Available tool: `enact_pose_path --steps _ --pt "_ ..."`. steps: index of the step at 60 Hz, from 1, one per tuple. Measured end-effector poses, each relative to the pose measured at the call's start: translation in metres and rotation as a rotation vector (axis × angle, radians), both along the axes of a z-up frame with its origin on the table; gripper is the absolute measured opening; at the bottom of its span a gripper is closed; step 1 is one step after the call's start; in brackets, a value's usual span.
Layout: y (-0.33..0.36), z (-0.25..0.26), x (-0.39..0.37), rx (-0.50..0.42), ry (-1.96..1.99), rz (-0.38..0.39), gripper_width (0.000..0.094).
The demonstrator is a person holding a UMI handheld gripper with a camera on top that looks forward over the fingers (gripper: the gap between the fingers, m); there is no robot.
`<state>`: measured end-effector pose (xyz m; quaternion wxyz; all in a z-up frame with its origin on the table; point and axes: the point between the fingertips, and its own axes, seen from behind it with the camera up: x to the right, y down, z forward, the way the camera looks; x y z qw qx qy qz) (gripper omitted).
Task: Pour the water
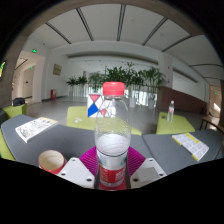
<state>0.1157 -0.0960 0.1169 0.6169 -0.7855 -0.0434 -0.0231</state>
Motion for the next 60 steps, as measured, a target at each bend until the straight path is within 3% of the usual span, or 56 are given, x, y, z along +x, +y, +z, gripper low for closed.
enact_pose_path --steps 17,29,43,45,46,50,60 --pt "0.001 -0.039 0.009 -0.118 0.069 -0.038 0.0348" --pt "0.002 -0.043 0.006 -0.139 0.038 -0.038 0.0354" --pt "-0.001 -0.046 0.007 -0.170 0.026 -0.035 0.0555" --pt "-0.004 -0.047 0.008 -0.181 0.019 -0.036 0.0664" --pt "-0.004 -0.048 0.009 -0.189 0.016 -0.035 0.0662" --pt "-0.012 -0.049 0.005 -0.212 0.003 -0.038 0.0876" --pt "-0.047 -0.044 0.006 -0.259 -0.002 -0.067 0.0848"
